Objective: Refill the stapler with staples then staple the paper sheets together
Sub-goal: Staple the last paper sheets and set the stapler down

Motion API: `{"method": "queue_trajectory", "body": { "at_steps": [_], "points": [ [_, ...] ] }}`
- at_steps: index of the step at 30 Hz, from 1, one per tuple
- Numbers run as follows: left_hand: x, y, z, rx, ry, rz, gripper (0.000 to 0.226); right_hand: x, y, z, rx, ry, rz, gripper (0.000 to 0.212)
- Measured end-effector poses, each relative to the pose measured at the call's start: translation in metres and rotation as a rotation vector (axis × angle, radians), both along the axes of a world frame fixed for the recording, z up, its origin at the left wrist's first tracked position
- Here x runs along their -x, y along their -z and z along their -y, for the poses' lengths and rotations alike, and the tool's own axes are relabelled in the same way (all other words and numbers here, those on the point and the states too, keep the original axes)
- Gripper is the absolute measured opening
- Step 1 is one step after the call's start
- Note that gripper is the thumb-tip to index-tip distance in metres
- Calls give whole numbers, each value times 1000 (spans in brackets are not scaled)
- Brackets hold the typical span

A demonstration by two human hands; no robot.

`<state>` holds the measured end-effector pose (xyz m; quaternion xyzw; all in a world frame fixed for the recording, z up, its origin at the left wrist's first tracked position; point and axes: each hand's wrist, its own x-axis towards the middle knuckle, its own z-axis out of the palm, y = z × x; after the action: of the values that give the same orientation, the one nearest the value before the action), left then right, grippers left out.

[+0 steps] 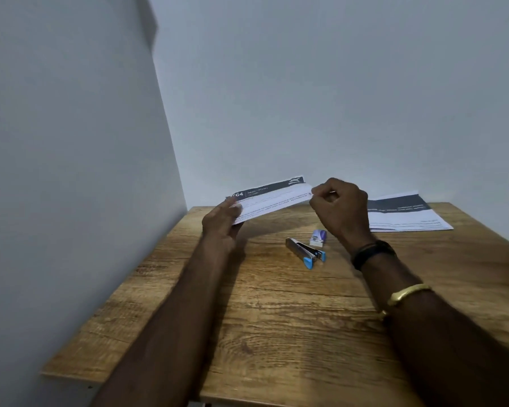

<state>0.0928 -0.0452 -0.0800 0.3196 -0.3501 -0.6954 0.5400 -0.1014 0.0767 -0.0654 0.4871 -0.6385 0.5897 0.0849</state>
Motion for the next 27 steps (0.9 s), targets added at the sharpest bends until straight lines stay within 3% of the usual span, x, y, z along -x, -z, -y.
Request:
{"method": "queue_trajectory", "body": {
  "at_steps": [3,7,9,12,15,20,27],
  "points": [
    [8,7,4,36,-27,215,53,4,-1,-1,-373,69,-94,14],
    [10,14,10,142,-124,386,66,0,-10,-2,-633,55,-134,13],
    [10,18,13,193,-158,450,62,-5,-15,-1,-783,-56,-190,12],
    [10,22,15,213,-190,467,47,-16,-15,-1,-1009,-144,-274,43],
    [10,25,17,230,-210,481,40,-18,-11,-1,-1054,-132,-280,49],
    [9,27,21,262,-218,519,54,-17,-8,-1,-1056,-140,-222,42],
    [9,32,26,292,-225,509,46,-2,-16,-8,-982,-531,300,35]
  ]
}}
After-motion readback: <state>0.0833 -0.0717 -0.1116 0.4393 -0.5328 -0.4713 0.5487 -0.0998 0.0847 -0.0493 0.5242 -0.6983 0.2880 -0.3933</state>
